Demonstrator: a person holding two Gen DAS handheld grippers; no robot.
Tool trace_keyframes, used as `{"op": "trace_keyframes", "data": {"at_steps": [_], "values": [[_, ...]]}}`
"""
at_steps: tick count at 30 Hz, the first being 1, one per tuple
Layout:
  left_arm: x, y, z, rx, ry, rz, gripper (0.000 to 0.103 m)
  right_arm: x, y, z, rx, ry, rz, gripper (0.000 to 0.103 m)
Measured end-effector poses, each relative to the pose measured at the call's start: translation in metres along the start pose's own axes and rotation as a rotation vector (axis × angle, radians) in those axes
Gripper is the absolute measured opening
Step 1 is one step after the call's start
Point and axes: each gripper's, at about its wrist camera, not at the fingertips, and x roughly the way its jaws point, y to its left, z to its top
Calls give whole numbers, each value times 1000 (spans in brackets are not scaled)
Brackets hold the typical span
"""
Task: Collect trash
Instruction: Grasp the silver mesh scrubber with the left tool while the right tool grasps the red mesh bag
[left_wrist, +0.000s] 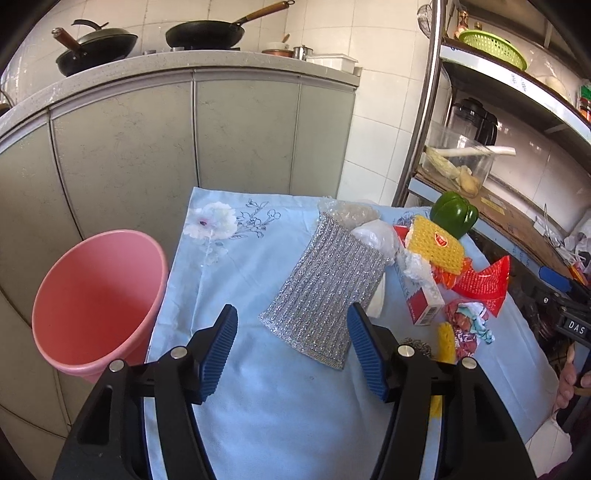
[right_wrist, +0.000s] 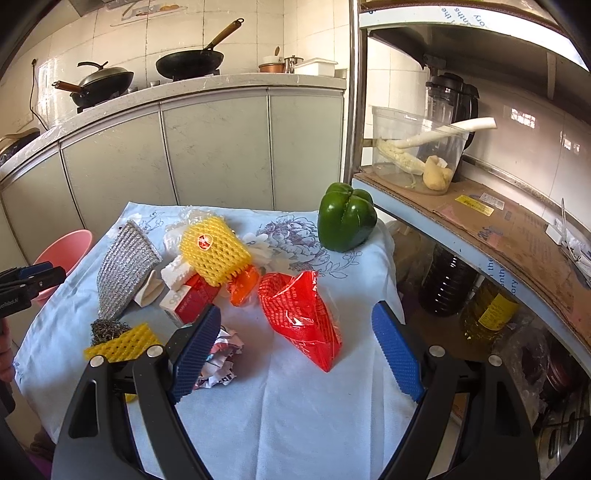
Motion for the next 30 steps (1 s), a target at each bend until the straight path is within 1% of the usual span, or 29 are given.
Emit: {"op": "trace_keyframes", "data": {"at_steps": [5,7,13,17,19,22,24,25,26,27,30], "values": [[24,5,11,25,55,-40,61,7,-4,-2,2,17,11,84],[33,2,18,44,65,-60,61,10,-4,-2,1,23,15,84],[69,0,38,65,100,-79,61,19,-11,0,25,40,34,84],[89,1,44,67,122,-94,60,23,-16,2,31,51,42,84],[98,2,45,59,133,-101,56,26,-17,2,32,56,43,84],[103,2,45,47,134,-134,45,29,-20,2,36,63,45,84],[103,1,43,46,137,-153,30,31,-20,1,38,68,48,84],[102,0,41,46,137,-156,28,32,-20,1,39,69,49,84],[100,-1,40,48,133,-154,18,33,-20,1,39,71,52,84],[99,-1,39,47,133,-159,13,33,-20,2,39,72,54,84],[86,0,37,24,115,-171,8,33,-19,2,36,73,64,84]]}}
